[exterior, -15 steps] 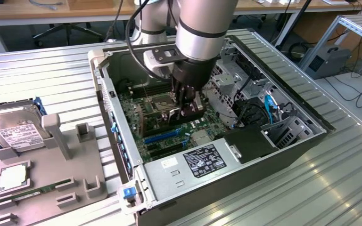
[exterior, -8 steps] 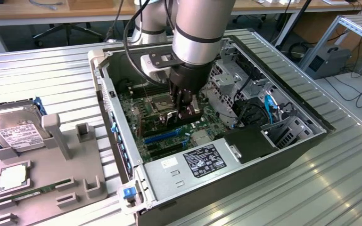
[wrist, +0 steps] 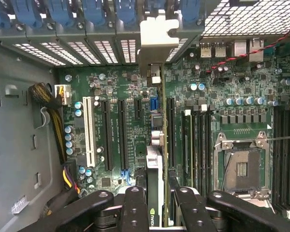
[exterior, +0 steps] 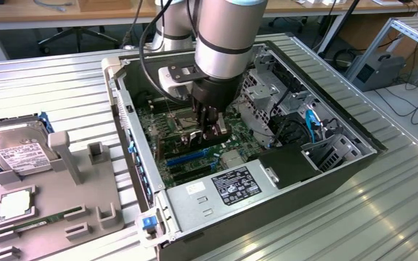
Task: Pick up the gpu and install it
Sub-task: 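Insert the gpu into the slot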
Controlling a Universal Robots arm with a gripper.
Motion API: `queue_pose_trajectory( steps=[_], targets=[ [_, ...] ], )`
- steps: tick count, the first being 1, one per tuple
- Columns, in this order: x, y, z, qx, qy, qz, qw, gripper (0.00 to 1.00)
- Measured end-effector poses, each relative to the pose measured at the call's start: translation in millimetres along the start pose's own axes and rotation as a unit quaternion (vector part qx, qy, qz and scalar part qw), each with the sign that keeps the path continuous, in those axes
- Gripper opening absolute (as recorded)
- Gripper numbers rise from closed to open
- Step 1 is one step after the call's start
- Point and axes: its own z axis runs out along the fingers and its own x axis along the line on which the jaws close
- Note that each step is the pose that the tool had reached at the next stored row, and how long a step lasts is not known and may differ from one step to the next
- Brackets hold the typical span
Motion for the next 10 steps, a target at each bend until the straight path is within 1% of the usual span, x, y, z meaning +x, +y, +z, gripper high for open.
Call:
queue_pose_trajectory(
  steps=[3,7,8,9,10],
  targets=[
    [0.2,1.9,2.8,0.0,0.0,0.0,1.0,0.27],
    [0.2,2.2,3.3,0.0,-0.0001,0.0,1.0,0.27],
    [0.3,2.5,6.5,-0.0001,0.0,0.0,1.0,0.27],
    [0.4,5.4,6.8,0.0,-0.0001,0.0,1.0,0.27],
    [0.7,7.0,12.8,0.0,-0.0001,0.0,1.0,0.27]
  ],
)
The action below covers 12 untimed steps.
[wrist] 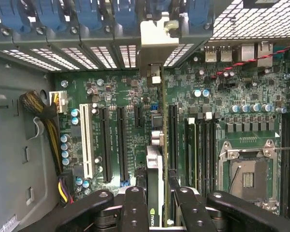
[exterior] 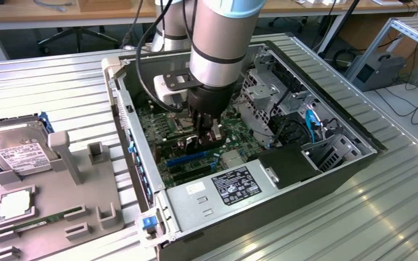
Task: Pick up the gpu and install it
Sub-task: 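Insert the gpu into the slot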
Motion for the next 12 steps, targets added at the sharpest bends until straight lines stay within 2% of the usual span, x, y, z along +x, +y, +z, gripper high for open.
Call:
queue_pose_trajectory(
  steps=[2,5,10,12],
  targets=[
    [0.1,1.2,3.4,0.0001,-0.0001,0.0,1.0,0.27],
    [0.5,9.0,4.2,0.0001,-0.0002,0.0,1.0,0.27],
    [0.4,9.8,14.5,0.0,0.0001,0.0,1.0,0.27],
    [0.5,9.8,15.8,0.0,0.0001,0.0,1.0,0.27]
  ],
)
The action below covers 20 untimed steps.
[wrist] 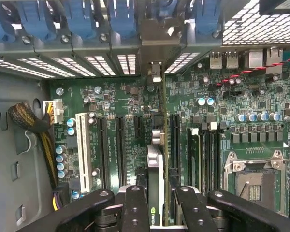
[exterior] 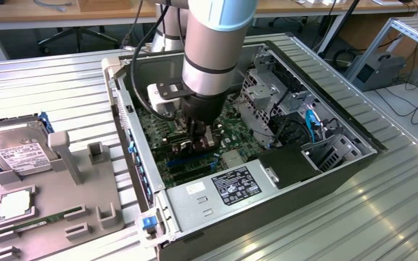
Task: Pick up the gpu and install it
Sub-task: 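Insert the gpu into the slot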
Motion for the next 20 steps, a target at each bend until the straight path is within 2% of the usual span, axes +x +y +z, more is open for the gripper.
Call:
queue_pose_trajectory(
  steps=[20],
  targets=[
    [0.1,0.1,3.6,0.0,-0.0001,0.0,1.0,0.27]
  ],
)
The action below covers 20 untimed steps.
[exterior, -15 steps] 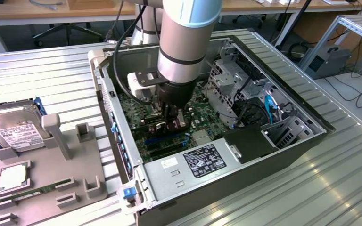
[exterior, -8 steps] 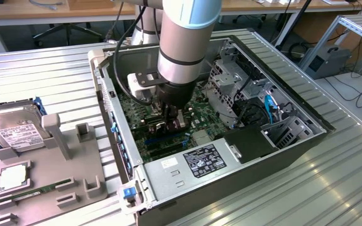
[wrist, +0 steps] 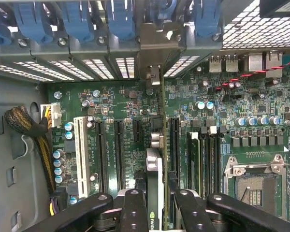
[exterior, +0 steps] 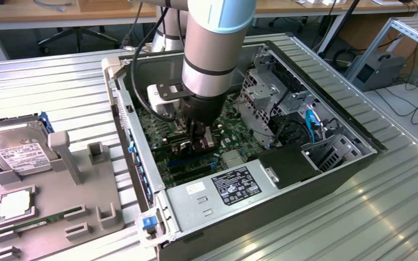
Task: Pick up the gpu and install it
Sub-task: 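Insert the gpu into the slot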
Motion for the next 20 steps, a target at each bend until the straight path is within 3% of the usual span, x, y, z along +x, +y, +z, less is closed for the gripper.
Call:
queue_pose_trajectory(
  steps=[4,6,10,15,17,20],
  targets=[
    [-0.1,-0.1,0.5,0.0003,-0.0005,0.0,1.0,0.28],
    [0.0,0.0,0.0,0.0,0.0,0.0,1.0,0.4],
    [-0.1,0.0,-2.5,0.0,0.0,0.0,1.0,0.4],
    [-0.9,-0.1,-16.5,0.0001,0.0,0.0,1.0,0.4],
    [-1.5,-0.1,-27.1,0.0001,0.0,0.0,1.0,0.4],
    [-1.5,-0.1,-27.8,0.0001,-0.0001,0.0,1.0,0.4]
  ],
)
